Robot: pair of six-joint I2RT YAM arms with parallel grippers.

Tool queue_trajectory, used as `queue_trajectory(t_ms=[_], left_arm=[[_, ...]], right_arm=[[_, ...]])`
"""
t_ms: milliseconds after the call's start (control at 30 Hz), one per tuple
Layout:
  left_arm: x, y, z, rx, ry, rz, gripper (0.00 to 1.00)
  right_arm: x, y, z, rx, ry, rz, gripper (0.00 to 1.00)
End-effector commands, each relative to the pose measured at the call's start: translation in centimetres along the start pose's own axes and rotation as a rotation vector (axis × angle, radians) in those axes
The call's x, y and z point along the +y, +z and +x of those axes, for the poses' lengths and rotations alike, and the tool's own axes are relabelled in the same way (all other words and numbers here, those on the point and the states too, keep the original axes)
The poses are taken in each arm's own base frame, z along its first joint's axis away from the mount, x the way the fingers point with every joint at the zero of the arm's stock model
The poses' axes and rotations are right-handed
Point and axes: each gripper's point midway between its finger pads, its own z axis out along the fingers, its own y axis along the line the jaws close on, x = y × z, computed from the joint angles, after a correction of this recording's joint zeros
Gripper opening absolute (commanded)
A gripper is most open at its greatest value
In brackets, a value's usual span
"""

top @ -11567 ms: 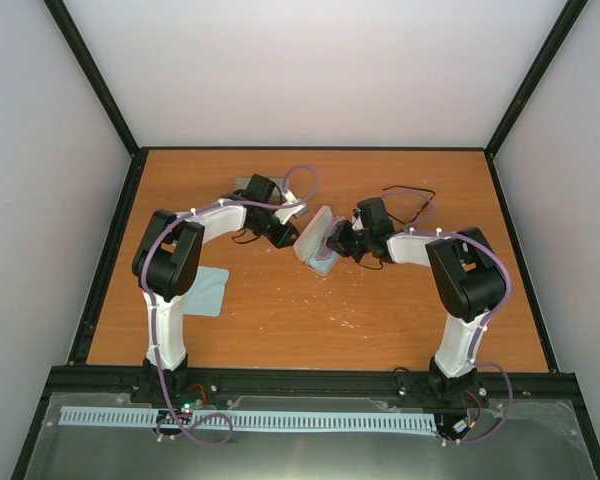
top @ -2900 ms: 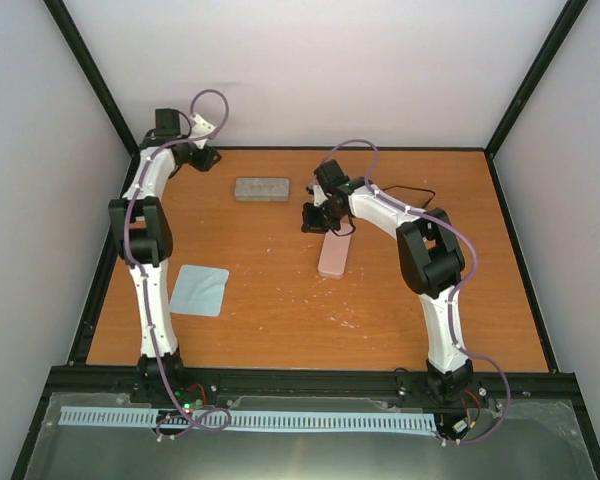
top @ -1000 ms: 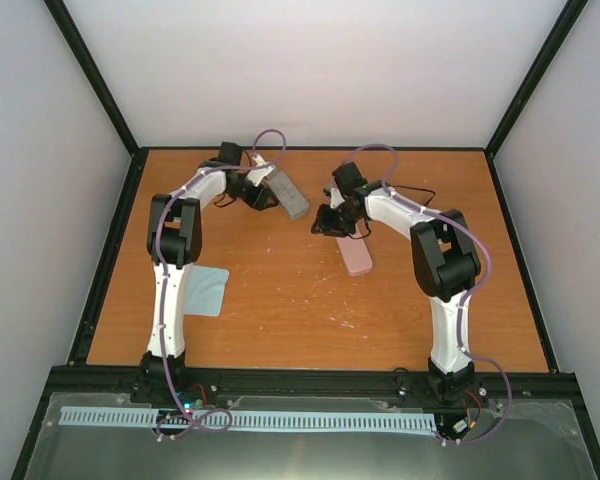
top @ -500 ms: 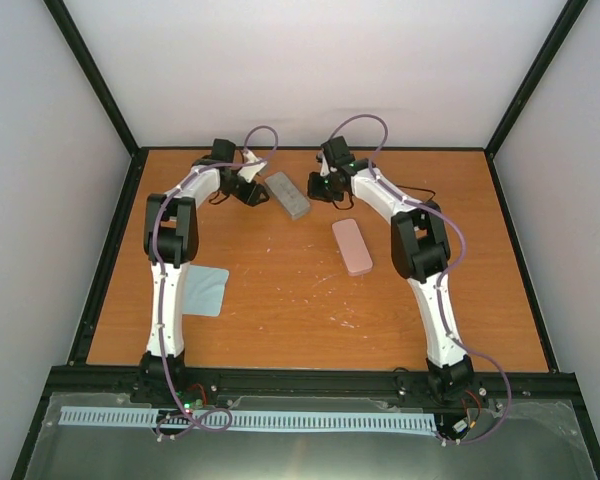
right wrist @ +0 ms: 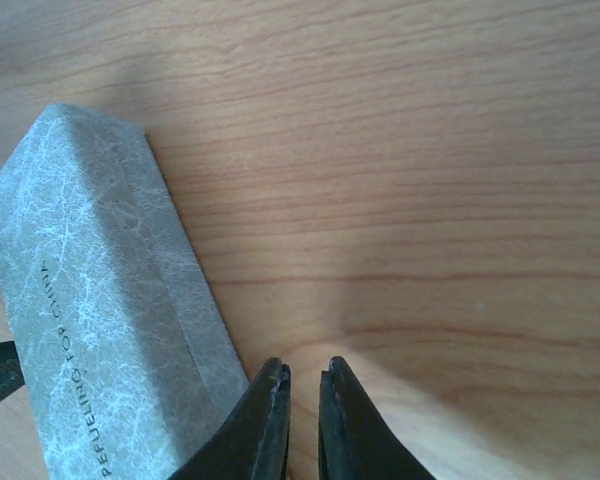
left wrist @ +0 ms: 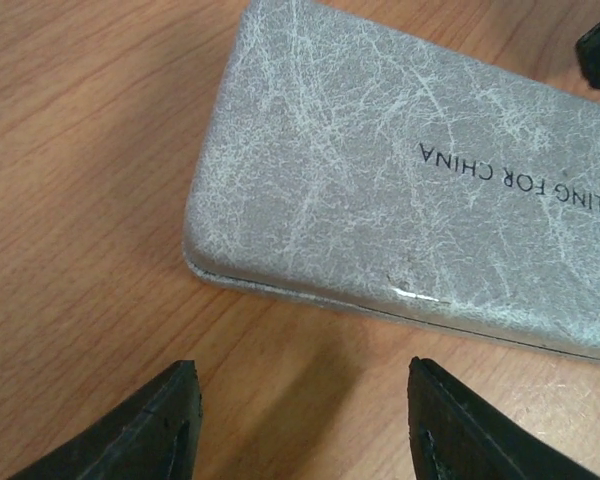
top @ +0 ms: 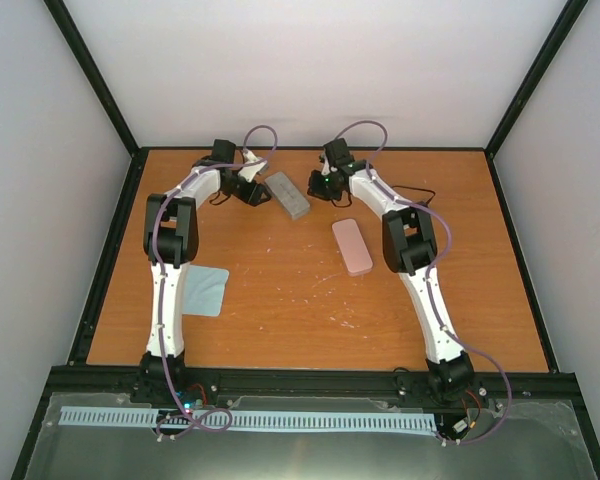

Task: Organize the sunglasses
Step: Adjust the sunglasses case at the center of the board.

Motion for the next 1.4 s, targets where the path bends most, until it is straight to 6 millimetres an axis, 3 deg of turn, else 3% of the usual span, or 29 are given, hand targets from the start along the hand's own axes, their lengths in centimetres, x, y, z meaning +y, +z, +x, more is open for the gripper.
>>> queue_trajectory(t_ms=[0, 167, 500, 933, 1067, 1133, 1200, 1367], left_arm=[[-0.1, -0.2, 0.2, 0.007, -0.035, 0.004, 0.58], [-0.5, 0.0, 0.0, 0.007, -0.031, 0.013, 0.59], [-2.7, 0.6, 0.3, 0.019, -0.027, 0.069, 0.61], [-6.9, -0.3, 4.2, 0.045, -0.018, 0.136, 0.61], [-7.4, -0.8, 5.2, 0.052, -0.01, 0.115, 0.71], [-6.7, -1.2, 5.5, 0.062, 0.0, 0.061, 0.87], [-5.5, -2.1, 5.5, 0.051, 0.004, 0.01, 0.96], [-2.5, -5.3, 4.6, 0.011, -0.025, -0.067, 0.98]], right_arm=[[2.0, 1.0, 0.7, 0.036, -0.002, -0.079, 0.12], [2.3, 1.6, 2.8, 0.109, -0.018, -0.091, 0.1], [3.8, -0.1, 8.2, 0.236, -0.105, -0.103, 0.09], [9.4, -1.0, 14.2, 0.305, -0.229, -0.149, 0.1], [11.0, -1.3, 15.3, 0.313, -0.252, -0.164, 0.1], [11.3, -2.9, 15.2, 0.298, -0.265, -0.147, 0.1], [10.6, -4.8, 14.9, 0.271, -0.275, -0.116, 0.1], [8.9, -10.2, 12.5, 0.182, -0.25, -0.097, 0.13]])
